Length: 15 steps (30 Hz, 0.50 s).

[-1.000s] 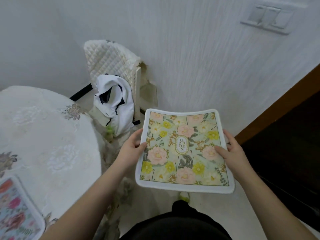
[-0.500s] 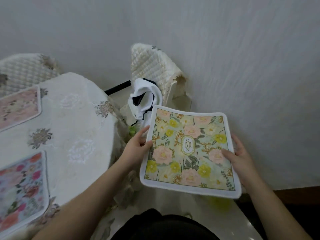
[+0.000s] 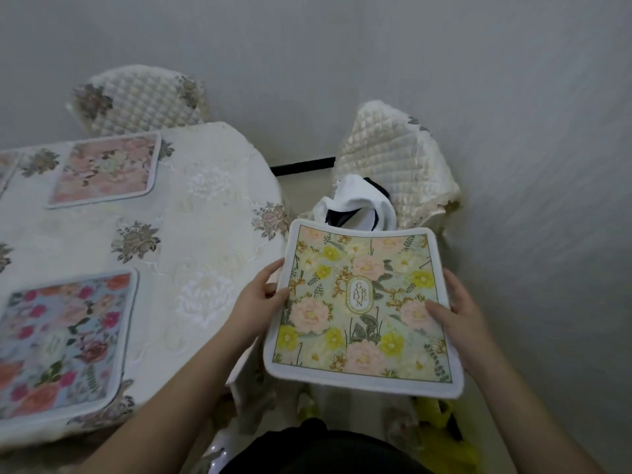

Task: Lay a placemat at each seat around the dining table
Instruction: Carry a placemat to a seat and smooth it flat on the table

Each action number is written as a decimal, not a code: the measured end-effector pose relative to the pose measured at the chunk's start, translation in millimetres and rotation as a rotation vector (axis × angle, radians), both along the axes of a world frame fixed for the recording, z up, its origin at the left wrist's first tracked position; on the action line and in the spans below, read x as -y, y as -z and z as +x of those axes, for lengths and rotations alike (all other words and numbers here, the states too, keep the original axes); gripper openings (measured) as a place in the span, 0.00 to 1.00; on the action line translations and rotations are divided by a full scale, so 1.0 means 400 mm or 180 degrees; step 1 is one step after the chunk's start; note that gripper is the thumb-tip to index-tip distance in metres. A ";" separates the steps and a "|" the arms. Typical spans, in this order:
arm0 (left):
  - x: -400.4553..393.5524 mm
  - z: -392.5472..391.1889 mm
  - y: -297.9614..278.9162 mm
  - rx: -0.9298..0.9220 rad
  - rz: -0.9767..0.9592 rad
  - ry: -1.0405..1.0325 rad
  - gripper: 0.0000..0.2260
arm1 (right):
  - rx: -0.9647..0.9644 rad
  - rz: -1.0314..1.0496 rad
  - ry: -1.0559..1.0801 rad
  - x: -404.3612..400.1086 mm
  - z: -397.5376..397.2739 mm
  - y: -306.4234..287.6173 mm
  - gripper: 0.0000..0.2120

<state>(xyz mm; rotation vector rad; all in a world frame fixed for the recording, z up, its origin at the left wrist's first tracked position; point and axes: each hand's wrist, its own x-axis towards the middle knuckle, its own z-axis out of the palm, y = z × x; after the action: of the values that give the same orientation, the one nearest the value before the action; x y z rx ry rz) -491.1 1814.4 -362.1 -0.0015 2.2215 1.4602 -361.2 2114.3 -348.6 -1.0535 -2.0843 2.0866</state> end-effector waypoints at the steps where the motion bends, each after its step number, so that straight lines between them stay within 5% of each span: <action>1: 0.010 -0.021 0.003 0.0031 0.0049 -0.0070 0.24 | 0.0005 0.0044 -0.0071 0.004 -0.031 0.000 0.31; 15: 0.088 -0.234 0.018 -0.0012 0.0068 -0.0593 0.24 | -0.0082 0.0202 -0.0560 0.033 -0.377 0.002 0.31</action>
<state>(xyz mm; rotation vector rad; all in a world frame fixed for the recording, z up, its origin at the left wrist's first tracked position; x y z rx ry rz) -584.6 1779.2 -369.4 -0.2039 2.2590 1.5818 -512.1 2101.1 -349.4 -0.8599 -2.2908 2.0781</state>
